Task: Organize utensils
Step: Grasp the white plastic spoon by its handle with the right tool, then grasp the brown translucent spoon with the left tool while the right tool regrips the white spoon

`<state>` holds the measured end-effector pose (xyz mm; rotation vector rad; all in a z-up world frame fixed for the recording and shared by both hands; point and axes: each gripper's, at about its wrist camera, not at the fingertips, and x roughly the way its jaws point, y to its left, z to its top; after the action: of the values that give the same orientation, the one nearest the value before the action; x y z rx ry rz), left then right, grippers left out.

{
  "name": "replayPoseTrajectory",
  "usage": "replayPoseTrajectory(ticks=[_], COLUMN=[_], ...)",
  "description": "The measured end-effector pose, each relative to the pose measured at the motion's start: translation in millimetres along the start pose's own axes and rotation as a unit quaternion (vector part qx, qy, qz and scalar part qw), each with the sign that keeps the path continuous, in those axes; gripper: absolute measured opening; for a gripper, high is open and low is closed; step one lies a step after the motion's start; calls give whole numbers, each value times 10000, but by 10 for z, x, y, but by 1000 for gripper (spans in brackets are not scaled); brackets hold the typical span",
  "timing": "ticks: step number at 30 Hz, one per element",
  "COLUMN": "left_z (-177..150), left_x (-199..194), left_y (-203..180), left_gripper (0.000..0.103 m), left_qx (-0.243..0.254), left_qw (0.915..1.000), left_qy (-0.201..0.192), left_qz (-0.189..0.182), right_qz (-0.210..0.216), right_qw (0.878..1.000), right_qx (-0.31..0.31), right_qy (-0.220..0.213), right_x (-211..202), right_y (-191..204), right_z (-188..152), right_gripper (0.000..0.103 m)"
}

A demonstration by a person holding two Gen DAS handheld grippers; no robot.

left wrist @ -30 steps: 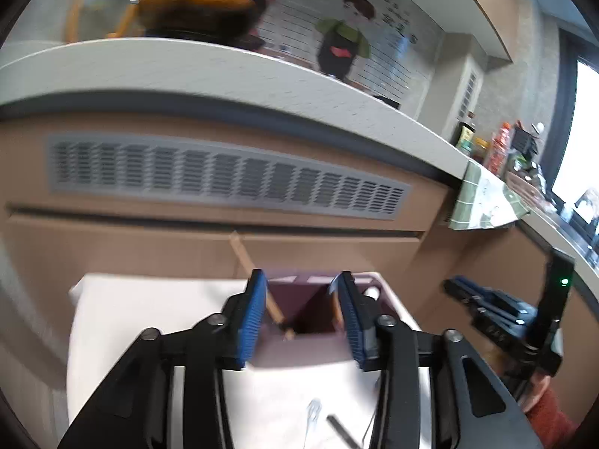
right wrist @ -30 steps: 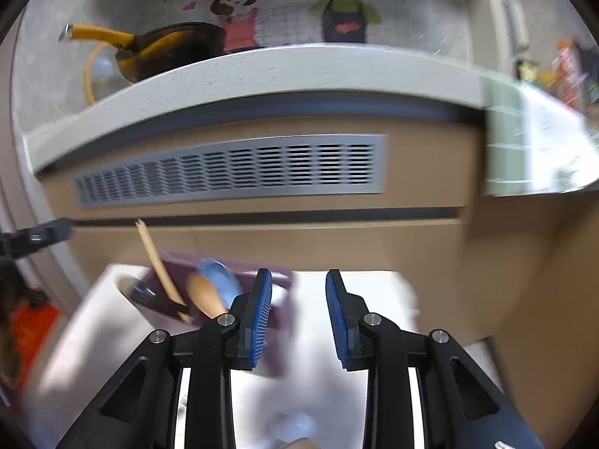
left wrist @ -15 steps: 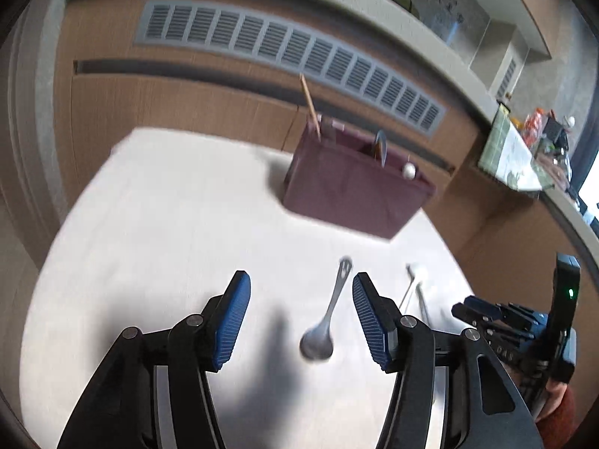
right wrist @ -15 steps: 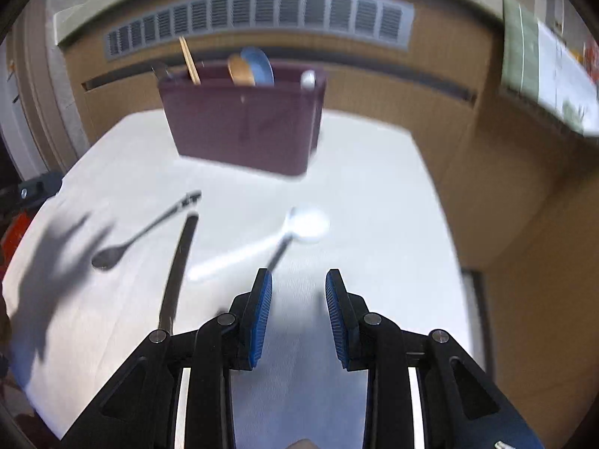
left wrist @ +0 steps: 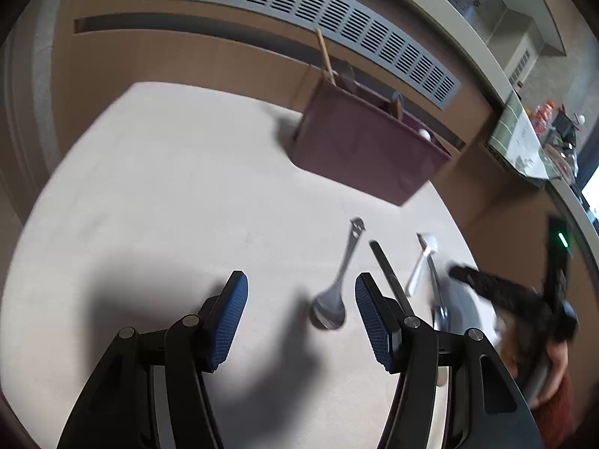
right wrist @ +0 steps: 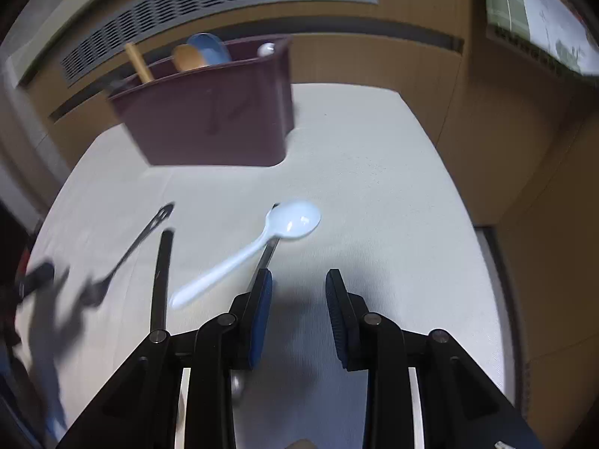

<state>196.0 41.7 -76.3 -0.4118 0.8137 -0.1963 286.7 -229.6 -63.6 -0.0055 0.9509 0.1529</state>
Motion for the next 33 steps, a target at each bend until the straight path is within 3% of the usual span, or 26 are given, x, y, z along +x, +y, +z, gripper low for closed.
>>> replayPoseTrajectory(ticks=[5,8,14,18,25,28,33], left_z=[-27,-10,-19,-67,-212,-228,-217], left_x=[-11,-17,-26,28,152,228,336], left_y=[-3,52,65,19,-244,-307,-389], left_gripper=[60,60,60,60,60,60,60], left_qx=[46,-33,116,338,1065,1155,1247], left_qw=[10000,10000,9999,9994,9937,9924,9904], left_qy=[13,-15,-109,45,330,433,485], left_qz=[-40,-56,56,-36,-67,44,344], right_qz=[542,759,27,-560,-317,-86,-147], right_qw=[9947,9925,10000,9952,9936,9932,9907], right_qx=[849,955,51,-795,-1003,-1042,-1199], right_qy=[189,104,-22,-41,-408,-508,-625], right_x=[264,358,524,550,188,-40,-276], right_y=[-102,-33,310,566,416,284,148], right_z=[219,265,436,403,140,2,-205], right_gripper=[29,30,32,33,30,30,30])
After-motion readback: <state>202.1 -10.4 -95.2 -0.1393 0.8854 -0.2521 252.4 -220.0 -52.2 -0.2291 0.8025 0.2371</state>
